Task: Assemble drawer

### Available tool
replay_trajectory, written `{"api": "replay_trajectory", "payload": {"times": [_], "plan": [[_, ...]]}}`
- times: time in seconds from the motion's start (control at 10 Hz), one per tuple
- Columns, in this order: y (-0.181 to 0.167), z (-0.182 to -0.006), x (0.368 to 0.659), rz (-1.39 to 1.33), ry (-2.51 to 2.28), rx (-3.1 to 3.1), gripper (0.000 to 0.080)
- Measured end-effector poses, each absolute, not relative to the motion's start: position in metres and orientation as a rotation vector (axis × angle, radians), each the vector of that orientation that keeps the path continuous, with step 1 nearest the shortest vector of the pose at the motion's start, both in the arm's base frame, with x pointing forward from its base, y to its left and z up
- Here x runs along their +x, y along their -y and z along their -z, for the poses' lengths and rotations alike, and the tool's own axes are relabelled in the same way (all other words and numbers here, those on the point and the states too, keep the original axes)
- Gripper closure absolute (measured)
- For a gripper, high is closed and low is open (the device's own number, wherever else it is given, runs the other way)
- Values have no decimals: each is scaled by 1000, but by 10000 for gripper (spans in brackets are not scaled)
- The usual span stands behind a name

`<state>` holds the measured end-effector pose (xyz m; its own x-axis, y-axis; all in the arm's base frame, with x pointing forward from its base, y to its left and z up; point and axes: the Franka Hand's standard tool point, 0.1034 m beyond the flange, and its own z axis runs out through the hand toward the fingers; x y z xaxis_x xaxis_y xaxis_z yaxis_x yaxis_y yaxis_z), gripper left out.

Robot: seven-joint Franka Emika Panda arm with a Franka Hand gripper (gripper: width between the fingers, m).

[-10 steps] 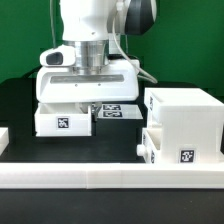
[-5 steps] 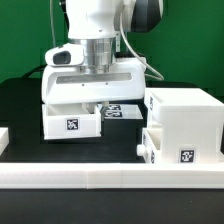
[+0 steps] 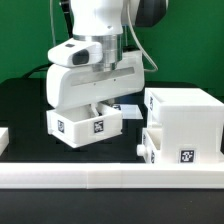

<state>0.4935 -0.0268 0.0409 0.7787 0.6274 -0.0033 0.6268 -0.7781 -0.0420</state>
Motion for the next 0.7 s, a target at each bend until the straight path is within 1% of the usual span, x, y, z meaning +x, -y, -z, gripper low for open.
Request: {"api": "replay_trajectory", "payload": {"times": [0.5,0.7], "plan": [[30,-41,494,-25,1550,-2696,758],[29,-48,507,-20,1866,-2523,758]]}}
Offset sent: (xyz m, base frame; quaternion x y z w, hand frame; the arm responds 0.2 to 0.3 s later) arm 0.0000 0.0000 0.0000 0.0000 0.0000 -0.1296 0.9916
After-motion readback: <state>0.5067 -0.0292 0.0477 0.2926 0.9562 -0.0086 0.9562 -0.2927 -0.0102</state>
